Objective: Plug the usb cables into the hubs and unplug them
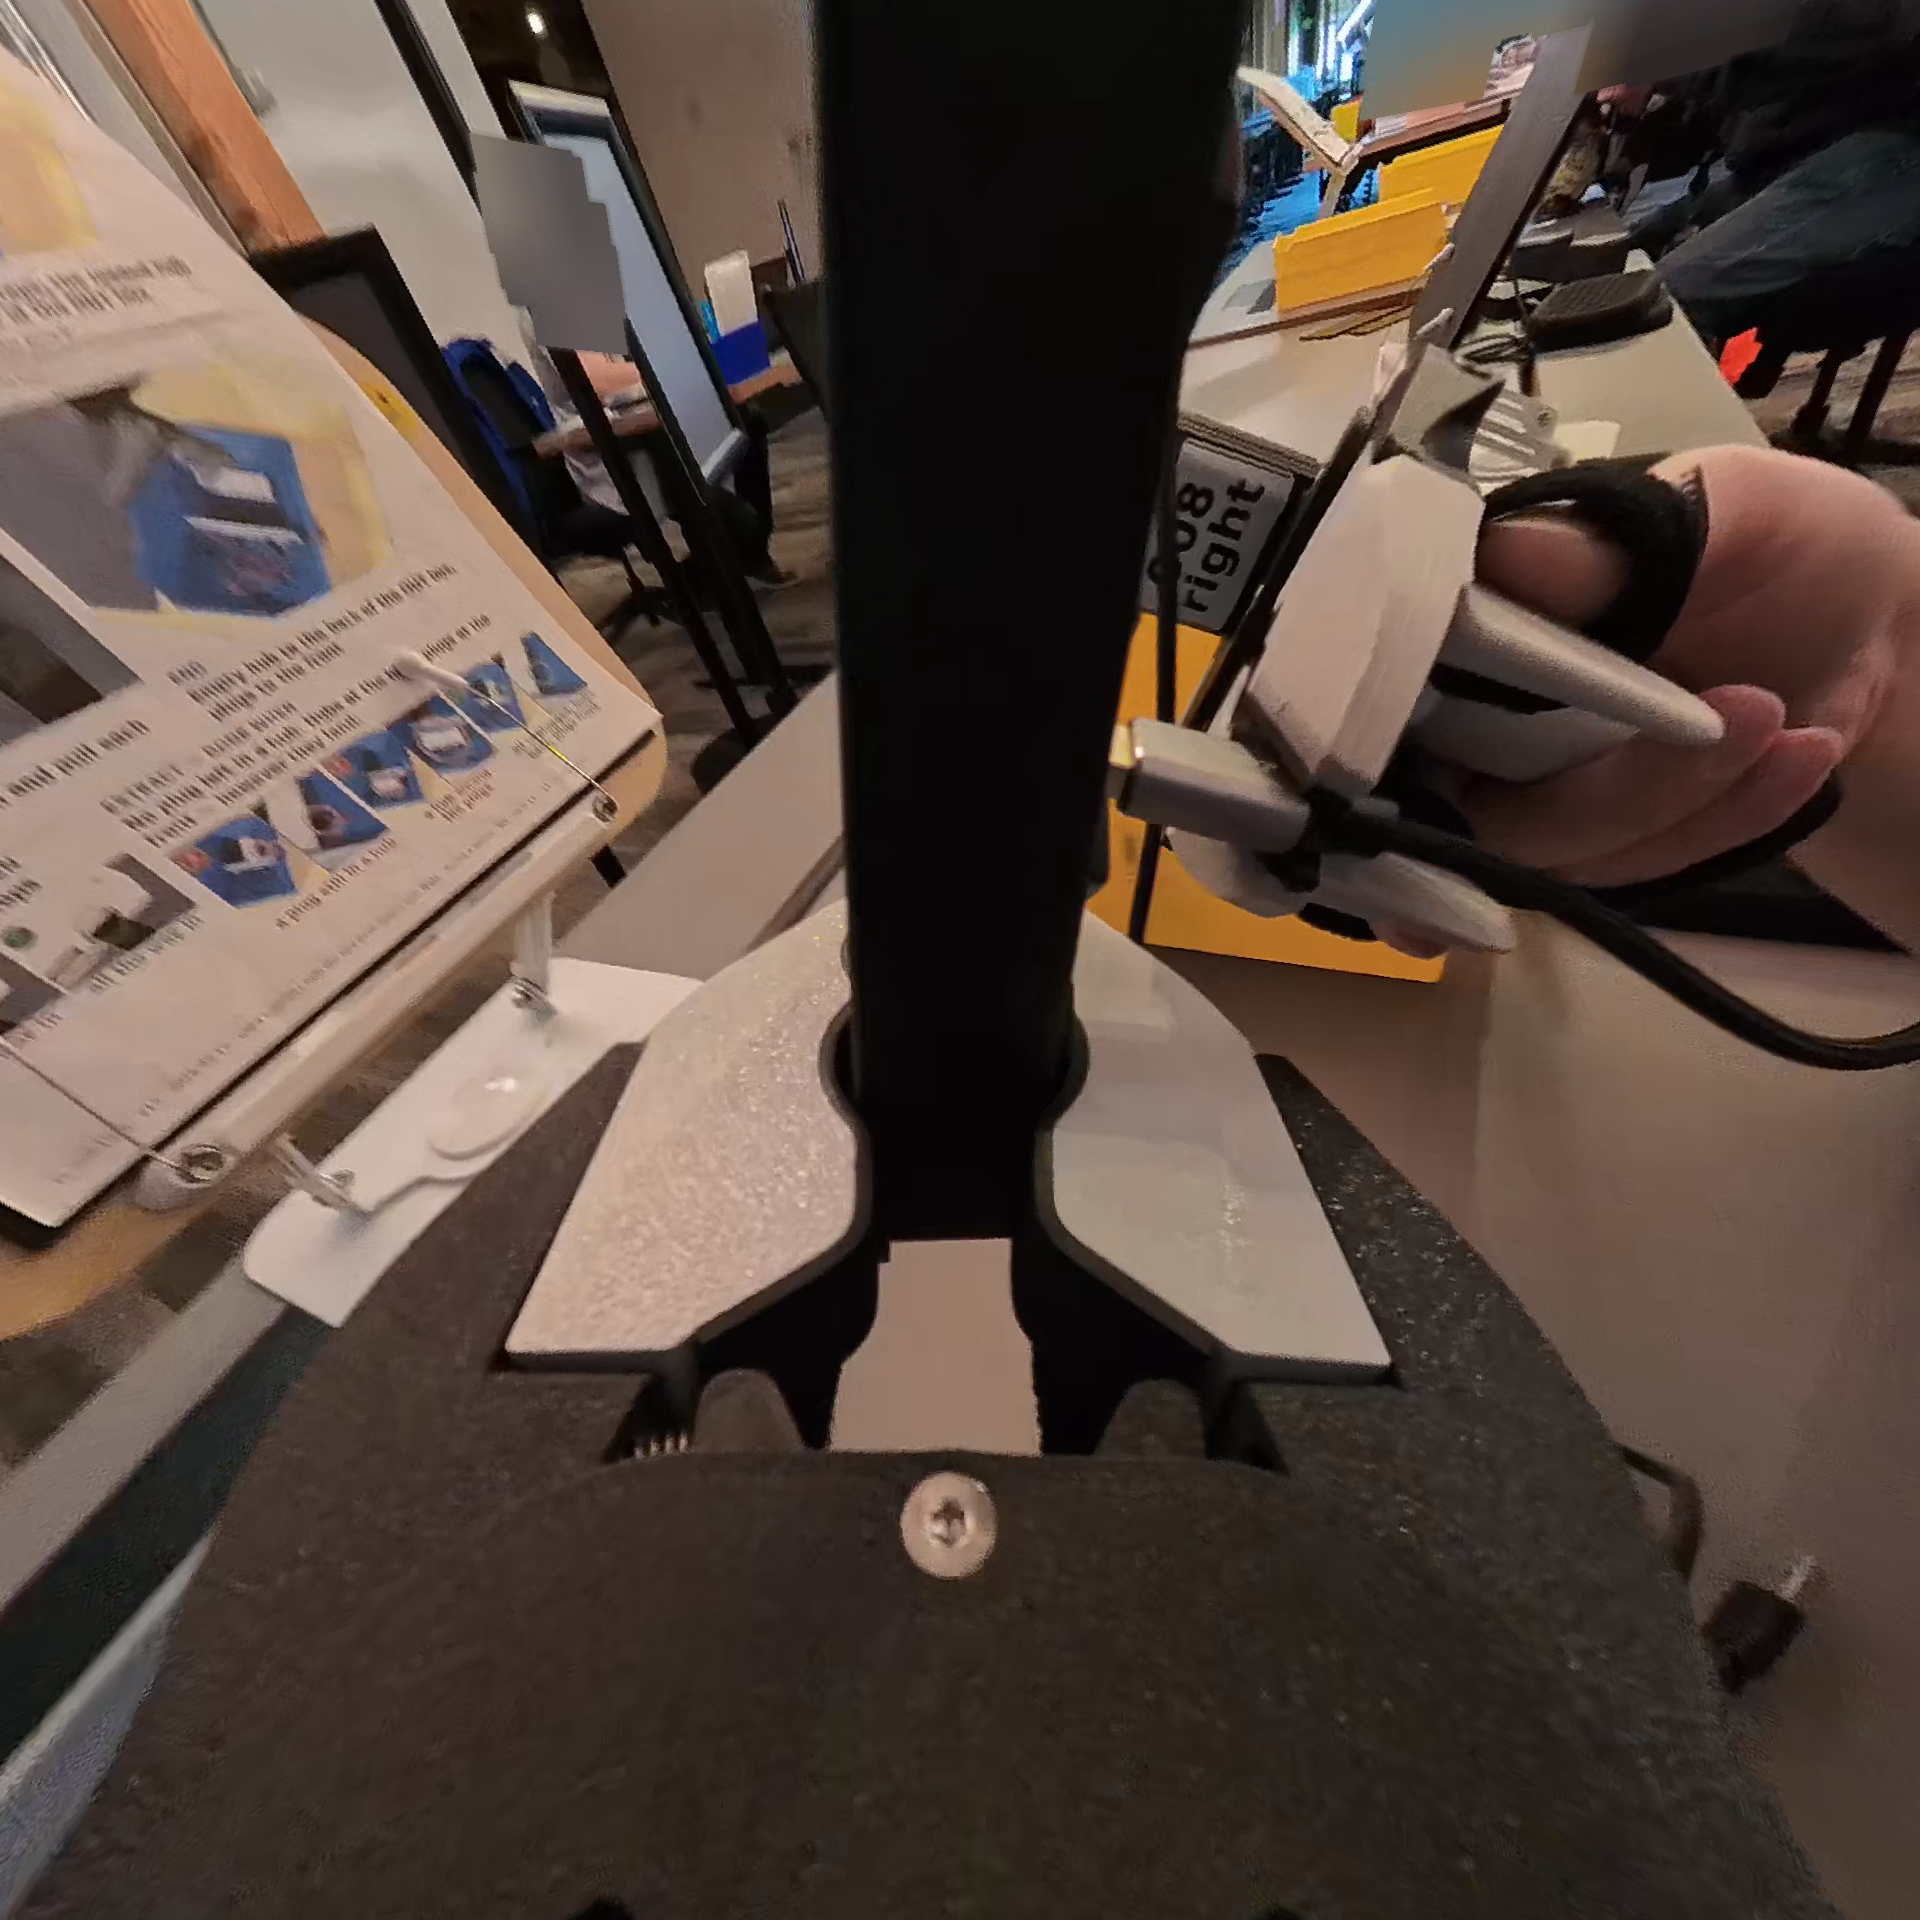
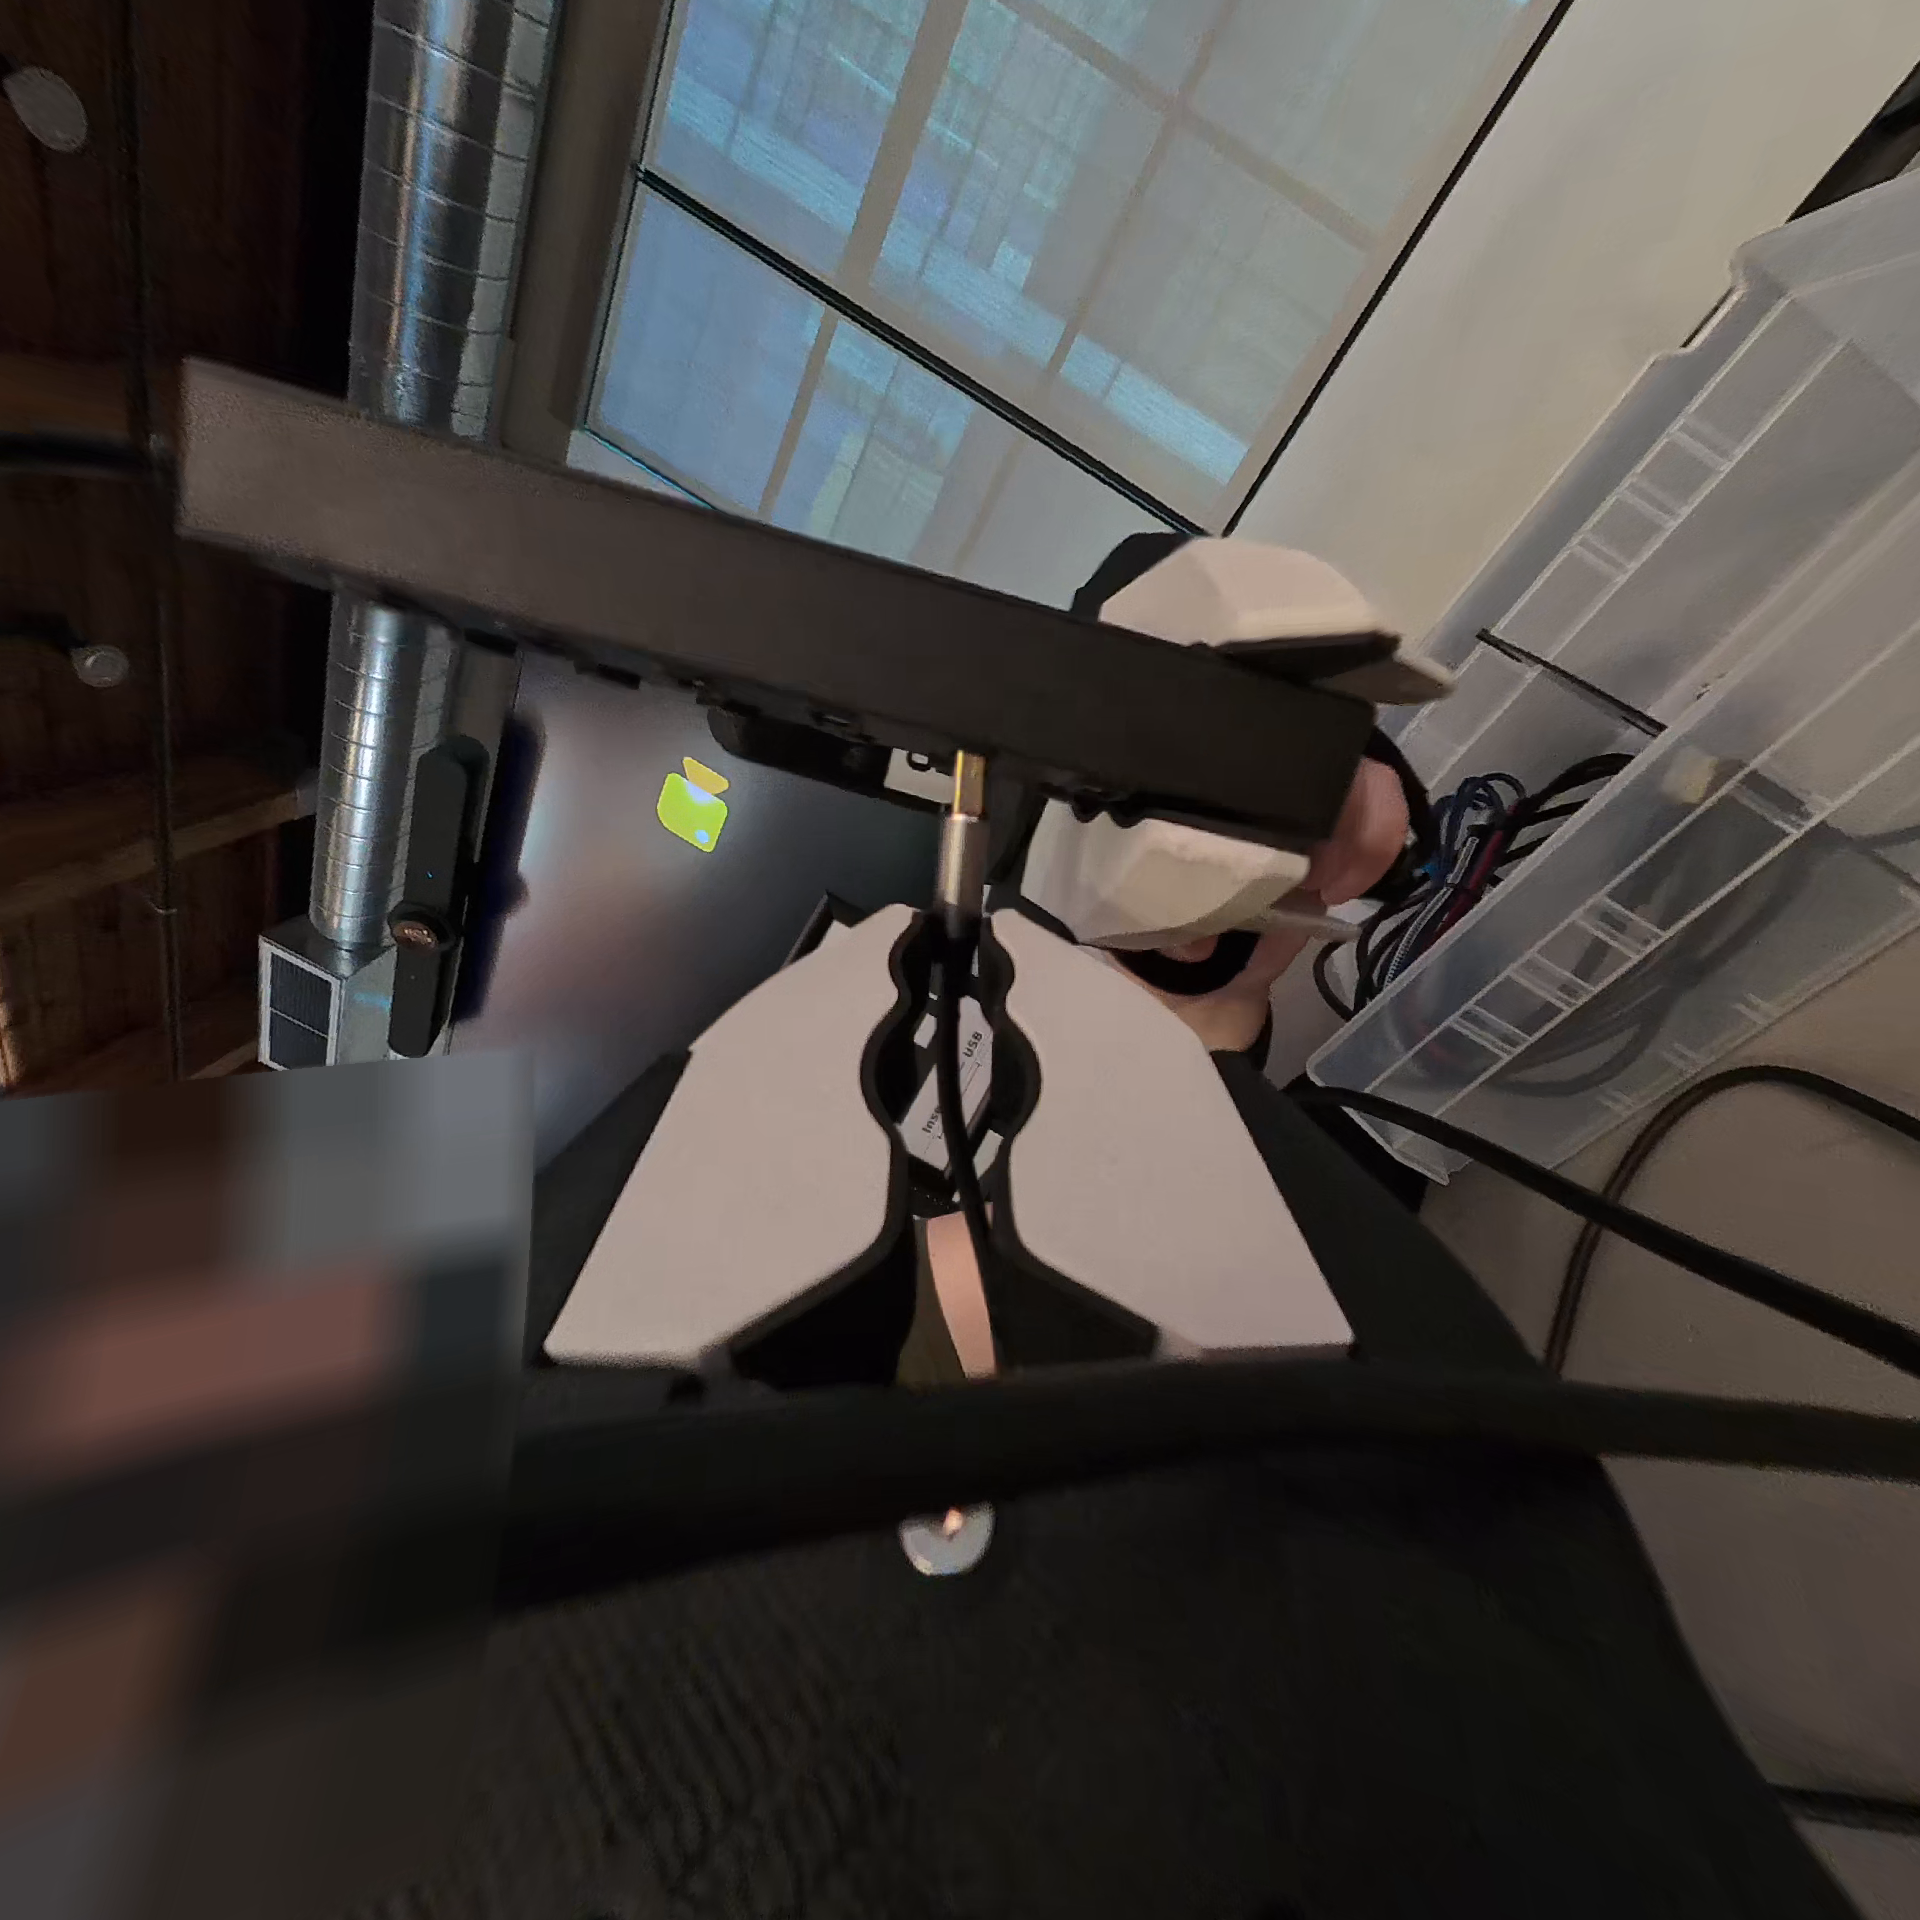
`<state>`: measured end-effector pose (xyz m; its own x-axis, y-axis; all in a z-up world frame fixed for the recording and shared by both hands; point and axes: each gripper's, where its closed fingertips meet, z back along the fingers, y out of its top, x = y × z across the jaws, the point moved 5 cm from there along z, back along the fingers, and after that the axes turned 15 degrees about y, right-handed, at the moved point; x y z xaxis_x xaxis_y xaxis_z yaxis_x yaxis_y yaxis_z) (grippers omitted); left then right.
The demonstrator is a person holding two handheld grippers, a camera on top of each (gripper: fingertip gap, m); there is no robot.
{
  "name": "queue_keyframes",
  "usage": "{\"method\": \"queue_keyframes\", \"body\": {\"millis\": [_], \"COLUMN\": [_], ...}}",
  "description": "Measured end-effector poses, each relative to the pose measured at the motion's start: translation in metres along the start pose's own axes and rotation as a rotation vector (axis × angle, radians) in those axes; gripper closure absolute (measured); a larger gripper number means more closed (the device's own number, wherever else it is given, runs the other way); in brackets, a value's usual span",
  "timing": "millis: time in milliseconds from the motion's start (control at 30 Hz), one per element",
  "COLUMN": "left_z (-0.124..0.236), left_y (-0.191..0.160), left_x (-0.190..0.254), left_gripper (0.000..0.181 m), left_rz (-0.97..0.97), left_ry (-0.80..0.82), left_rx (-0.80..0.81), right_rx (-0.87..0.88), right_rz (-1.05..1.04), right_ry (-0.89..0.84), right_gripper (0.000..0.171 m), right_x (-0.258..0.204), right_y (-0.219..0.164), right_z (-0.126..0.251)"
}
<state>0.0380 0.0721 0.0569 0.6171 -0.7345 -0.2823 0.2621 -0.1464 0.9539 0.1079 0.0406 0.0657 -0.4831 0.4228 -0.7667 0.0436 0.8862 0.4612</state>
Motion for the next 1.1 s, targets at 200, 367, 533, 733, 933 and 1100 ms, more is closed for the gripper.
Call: {"method": "queue_keyframes", "body": {"millis": [200, 367, 533, 733, 933, 1100], "left_z": [-0.006, -0.008, -0.004, 0.006, 0.015, 0.019], "left_y": [-0.005, -0.008, -0.006, -0.001, 0.009, 0.016], "left_x": [0.004, 0.001, -0.008, -0.024, -0.032, -0.035], "left_gripper": [0.156, 0.156, 0.156, 0.156, 0.156, 0.155], "left_rz": [0.111, 0.172, 0.263, 0.347, 0.406, 0.476], "left_ry": [-0.062, -0.072, -0.060, -0.033, 0.009, 0.058], "left_rx": [-0.046, -0.061, -0.049, -0.024, -0.011, 0.000], "right_rx": [0.007, -0.015, -0.075, -0.105, 0.024, -0.022], "right_rz": [0.011, 0.026, 0.128, 0.435, 1.085, 1.349], "right_ry": [-0.003, -0.026, -0.115, -0.187, -0.519, -0.684], "right_gripper": [0.153, 0.150, 0.150, 0.149, 0.142, 0.133], "right_x": [-0.003, -0.004, -0.012, -0.036, -0.035, -0.033], "right_y": [0.003, 0.002, 0.001, 0.007, 0.031, 0.017], "right_z": [0.003, 0.003, 0.003, 0.001, 0.027, 0.006]}}
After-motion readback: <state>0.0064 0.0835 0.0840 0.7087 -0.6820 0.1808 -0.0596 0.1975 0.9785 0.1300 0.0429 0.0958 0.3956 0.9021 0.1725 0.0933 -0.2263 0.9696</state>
